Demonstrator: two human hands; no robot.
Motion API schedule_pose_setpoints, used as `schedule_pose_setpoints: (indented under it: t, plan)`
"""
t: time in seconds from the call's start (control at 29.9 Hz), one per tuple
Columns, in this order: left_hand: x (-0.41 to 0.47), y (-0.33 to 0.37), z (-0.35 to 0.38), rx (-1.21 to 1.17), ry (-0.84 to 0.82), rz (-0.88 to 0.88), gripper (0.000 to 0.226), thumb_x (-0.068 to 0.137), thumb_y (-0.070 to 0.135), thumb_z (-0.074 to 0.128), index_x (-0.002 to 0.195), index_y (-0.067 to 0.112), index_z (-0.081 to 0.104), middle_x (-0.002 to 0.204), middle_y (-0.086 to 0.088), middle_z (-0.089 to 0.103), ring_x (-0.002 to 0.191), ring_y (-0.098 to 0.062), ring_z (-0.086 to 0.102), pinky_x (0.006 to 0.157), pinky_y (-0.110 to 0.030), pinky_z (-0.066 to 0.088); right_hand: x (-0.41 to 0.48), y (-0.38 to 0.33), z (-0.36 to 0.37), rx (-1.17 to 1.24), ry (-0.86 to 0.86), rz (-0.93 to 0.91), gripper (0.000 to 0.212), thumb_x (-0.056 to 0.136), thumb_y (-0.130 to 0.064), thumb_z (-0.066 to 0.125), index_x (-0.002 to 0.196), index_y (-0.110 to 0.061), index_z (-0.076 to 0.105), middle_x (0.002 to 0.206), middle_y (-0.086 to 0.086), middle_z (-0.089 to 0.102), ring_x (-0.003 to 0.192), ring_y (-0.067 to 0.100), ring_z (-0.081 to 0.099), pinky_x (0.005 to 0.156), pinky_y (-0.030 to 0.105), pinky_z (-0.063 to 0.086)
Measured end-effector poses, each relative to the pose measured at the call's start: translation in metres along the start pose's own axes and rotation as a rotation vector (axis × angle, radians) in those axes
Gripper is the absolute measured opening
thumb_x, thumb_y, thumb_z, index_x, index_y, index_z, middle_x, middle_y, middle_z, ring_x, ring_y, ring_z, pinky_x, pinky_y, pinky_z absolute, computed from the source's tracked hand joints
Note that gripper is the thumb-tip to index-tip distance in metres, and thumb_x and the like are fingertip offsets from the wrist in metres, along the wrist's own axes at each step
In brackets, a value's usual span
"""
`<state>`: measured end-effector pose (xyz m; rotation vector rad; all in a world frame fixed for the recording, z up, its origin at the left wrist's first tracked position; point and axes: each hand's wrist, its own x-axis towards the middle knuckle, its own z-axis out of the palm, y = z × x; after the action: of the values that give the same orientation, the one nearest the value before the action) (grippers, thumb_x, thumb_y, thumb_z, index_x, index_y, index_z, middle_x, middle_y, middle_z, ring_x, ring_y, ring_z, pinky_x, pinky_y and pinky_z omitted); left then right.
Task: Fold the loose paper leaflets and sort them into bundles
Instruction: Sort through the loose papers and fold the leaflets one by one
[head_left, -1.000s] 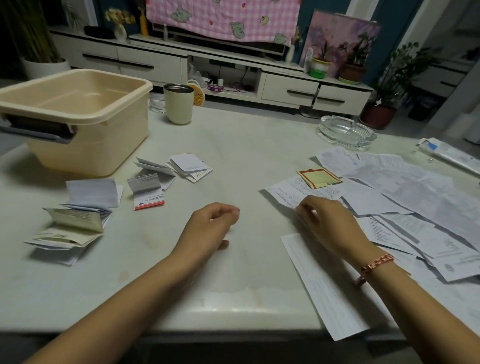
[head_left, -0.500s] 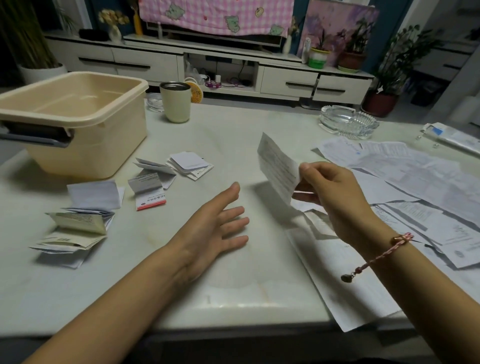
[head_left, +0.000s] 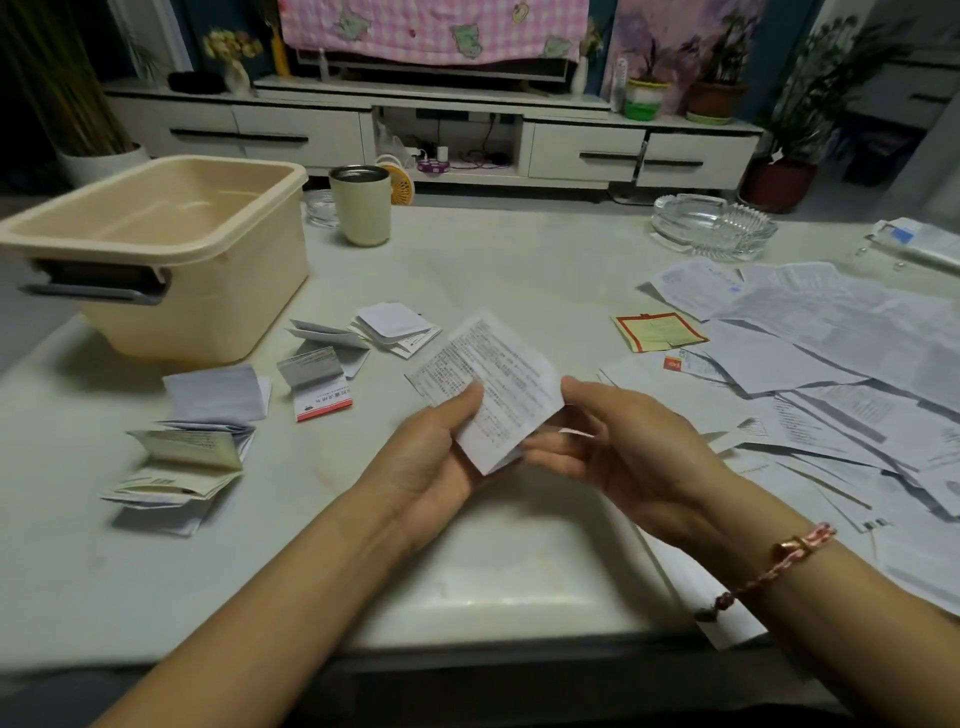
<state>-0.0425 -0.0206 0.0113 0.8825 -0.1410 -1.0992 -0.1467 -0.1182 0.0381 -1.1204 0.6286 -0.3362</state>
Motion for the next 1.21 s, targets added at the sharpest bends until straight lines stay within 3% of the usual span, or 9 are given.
schedule_pose_setpoints:
  t: [0.1, 0.17, 0.33, 0.47, 0.64, 0.77, 0.87, 0.97, 1.21]
  plan:
    - [0.002, 0.001, 0.000, 0.002, 0.077, 0.080, 0.021, 0.097, 0.007, 0.039, 0.099, 0.009, 0.060, 0.104, -0.007, 0.069, 0.091, -0.020, 0.066, 0.075, -0.037, 0.054, 0.003, 0.001, -0.008, -0.341, 0.213, -0.234, 0.009, 0.092, -0.018, 0.054, 0.097, -0.012, 0.059, 0.085, 0.004, 0.064, 0.063, 0.013, 0.060, 0.054, 0.018, 0.050]
    - [0.000, 0.002, 0.000, 0.096, 0.083, 0.101, 0.021, 0.097, 0.007, 0.041, 0.097, 0.010, 0.062, 0.098, -0.003, 0.071, 0.087, -0.017, 0.068, 0.074, -0.032, 0.057, 0.007, 0.002, -0.016, -0.534, 0.262, -0.333, 0.020, 0.088, -0.023, 0.062, 0.107, -0.018, 0.057, 0.095, 0.000, 0.062, 0.077, 0.011, 0.058, 0.060, 0.018, 0.048]
    - [-0.005, -0.002, 0.001, 0.336, 0.031, 0.073, 0.021, 0.096, 0.012, 0.046, 0.110, 0.013, 0.062, 0.107, -0.006, 0.071, 0.096, -0.018, 0.069, 0.079, -0.028, 0.057, 0.008, 0.001, -0.018, -0.498, 0.067, -0.156, 0.019, 0.085, -0.018, 0.065, 0.102, -0.010, 0.063, 0.104, 0.017, 0.068, 0.090, 0.027, 0.066, 0.074, 0.033, 0.051]
    - [-0.007, -0.005, 0.003, 0.458, 0.014, 0.087, 0.020, 0.095, 0.016, 0.049, 0.109, 0.014, 0.063, 0.103, -0.005, 0.072, 0.089, -0.016, 0.070, 0.076, -0.025, 0.057, 0.010, 0.004, -0.020, -0.430, 0.015, -0.078, 0.010, 0.088, -0.010, 0.060, 0.096, -0.008, 0.066, 0.099, 0.008, 0.072, 0.092, 0.026, 0.069, 0.091, 0.047, 0.050]
    - [-0.005, -0.001, 0.002, 0.523, 0.068, 0.154, 0.020, 0.095, 0.006, 0.048, 0.102, 0.012, 0.065, 0.096, -0.005, 0.073, 0.083, -0.016, 0.070, 0.072, -0.027, 0.057, 0.013, -0.002, -0.024, -0.265, -0.007, -0.034, 0.014, 0.089, 0.003, 0.052, 0.090, -0.007, 0.063, 0.096, 0.010, 0.072, 0.086, 0.025, 0.070, 0.081, 0.037, 0.056]
    - [-0.007, 0.002, 0.003, 0.523, 0.094, 0.147, 0.036, 0.087, -0.006, 0.035, 0.083, 0.007, 0.068, 0.084, -0.009, 0.070, 0.075, -0.020, 0.066, 0.065, -0.032, 0.057, 0.011, -0.001, -0.025, -0.369, 0.009, -0.103, 0.028, 0.087, 0.009, 0.047, 0.072, -0.010, 0.063, 0.072, 0.006, 0.065, 0.070, 0.019, 0.060, 0.061, 0.027, 0.045]
    - [-0.008, 0.006, 0.005, 0.376, 0.083, 0.051, 0.036, 0.087, 0.006, 0.032, 0.079, 0.000, 0.067, 0.089, -0.019, 0.066, 0.077, -0.031, 0.064, 0.073, -0.040, 0.054, 0.010, 0.001, -0.026, -0.439, 0.033, -0.181, 0.040, 0.082, 0.015, 0.041, 0.059, -0.012, 0.061, 0.082, 0.015, 0.068, 0.075, 0.022, 0.061, 0.062, 0.026, 0.044]
    - [-0.010, 0.005, 0.005, 0.475, 0.093, 0.034, 0.020, 0.092, 0.021, 0.050, 0.094, 0.009, 0.065, 0.094, -0.011, 0.068, 0.069, -0.019, 0.065, 0.059, -0.028, 0.055, 0.007, 0.004, -0.025, -0.530, 0.032, -0.324, 0.042, 0.080, 0.016, 0.043, 0.055, -0.012, 0.061, 0.086, 0.016, 0.069, 0.068, 0.017, 0.059, 0.050, 0.019, 0.041]
    - [-0.011, -0.002, 0.000, 0.728, 0.115, 0.116, 0.010, 0.086, 0.007, 0.062, 0.083, 0.011, 0.070, 0.066, -0.001, 0.070, 0.054, -0.005, 0.062, 0.050, -0.014, 0.048, 0.009, 0.003, -0.020, -0.517, 0.063, -0.309, 0.033, 0.093, -0.004, 0.040, 0.083, -0.019, 0.069, 0.076, -0.002, 0.062, 0.066, 0.009, 0.054, 0.056, 0.016, 0.043]
